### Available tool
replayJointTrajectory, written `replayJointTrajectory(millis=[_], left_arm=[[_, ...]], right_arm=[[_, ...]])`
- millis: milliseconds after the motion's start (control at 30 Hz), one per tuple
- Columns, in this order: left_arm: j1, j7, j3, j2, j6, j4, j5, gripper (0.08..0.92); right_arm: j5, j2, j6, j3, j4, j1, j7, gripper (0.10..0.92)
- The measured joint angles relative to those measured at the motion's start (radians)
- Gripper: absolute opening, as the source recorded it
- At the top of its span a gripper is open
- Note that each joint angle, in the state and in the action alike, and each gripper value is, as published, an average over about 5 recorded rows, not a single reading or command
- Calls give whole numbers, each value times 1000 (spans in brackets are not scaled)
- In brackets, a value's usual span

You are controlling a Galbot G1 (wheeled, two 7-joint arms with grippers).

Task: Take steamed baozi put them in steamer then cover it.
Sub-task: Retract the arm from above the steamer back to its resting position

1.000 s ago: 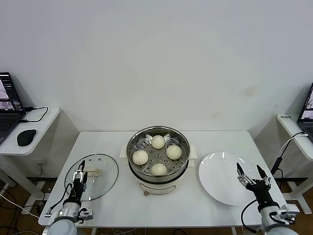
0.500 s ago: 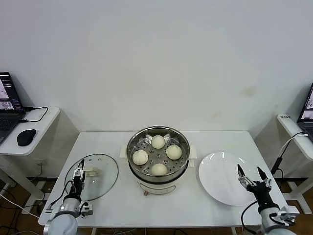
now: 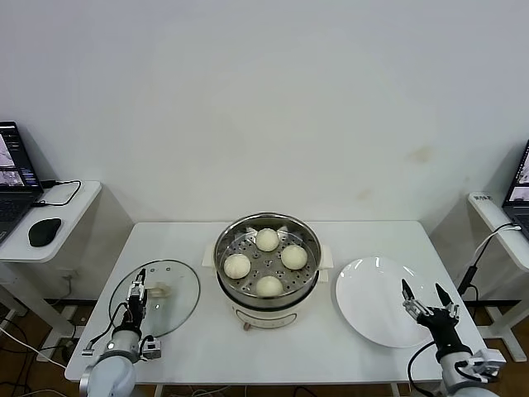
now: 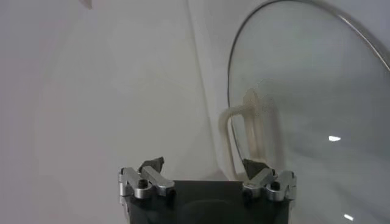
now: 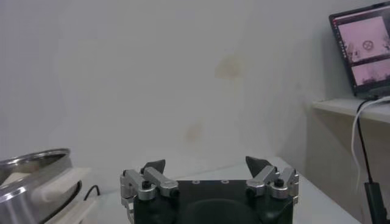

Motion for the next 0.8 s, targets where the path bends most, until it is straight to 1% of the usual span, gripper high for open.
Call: replayJointTrajectory(millis=[267,800], left_arm=[[-27,4,14,-13,29,22,-31,823],[-73,-21,19,-42,66,72,-63,823]], right_arm=[[-2,-3,2,7,0,-7,-2,823],[-7,3,5,11,11,-23,-7,823]])
